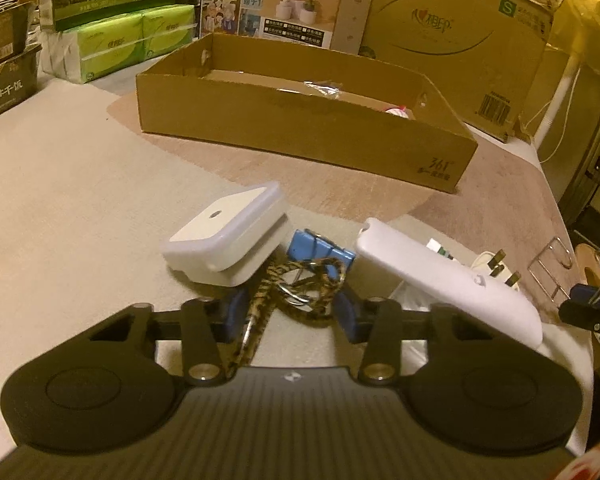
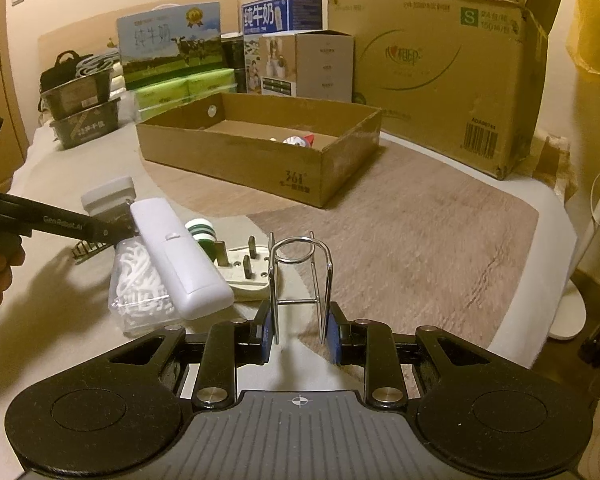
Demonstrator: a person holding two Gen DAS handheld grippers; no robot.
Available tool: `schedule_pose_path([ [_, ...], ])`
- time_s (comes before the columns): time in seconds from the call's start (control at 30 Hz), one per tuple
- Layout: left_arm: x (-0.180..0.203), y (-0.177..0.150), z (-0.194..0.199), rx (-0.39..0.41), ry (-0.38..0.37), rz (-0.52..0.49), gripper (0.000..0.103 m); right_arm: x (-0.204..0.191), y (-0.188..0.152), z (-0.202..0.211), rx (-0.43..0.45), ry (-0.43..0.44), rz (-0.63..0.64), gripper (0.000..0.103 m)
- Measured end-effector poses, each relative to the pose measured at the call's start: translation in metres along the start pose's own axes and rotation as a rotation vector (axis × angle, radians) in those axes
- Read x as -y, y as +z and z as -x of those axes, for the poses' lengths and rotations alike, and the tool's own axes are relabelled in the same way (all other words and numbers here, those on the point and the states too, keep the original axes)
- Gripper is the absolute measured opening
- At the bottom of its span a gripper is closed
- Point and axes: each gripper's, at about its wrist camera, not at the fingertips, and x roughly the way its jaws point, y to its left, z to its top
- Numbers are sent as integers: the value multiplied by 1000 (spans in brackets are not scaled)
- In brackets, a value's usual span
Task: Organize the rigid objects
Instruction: 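Close the left tool on the leopard-print strap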
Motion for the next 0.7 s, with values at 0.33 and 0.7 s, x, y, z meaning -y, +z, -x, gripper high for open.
schedule_pose_path([
  [0.33,-7,-12,28,-20,-3,-13,35,-6,9,4,18,1,2,27],
  [0.7,-9,-27,64,-18,-8,-34,35,-19,19,16,60,18,12,27],
])
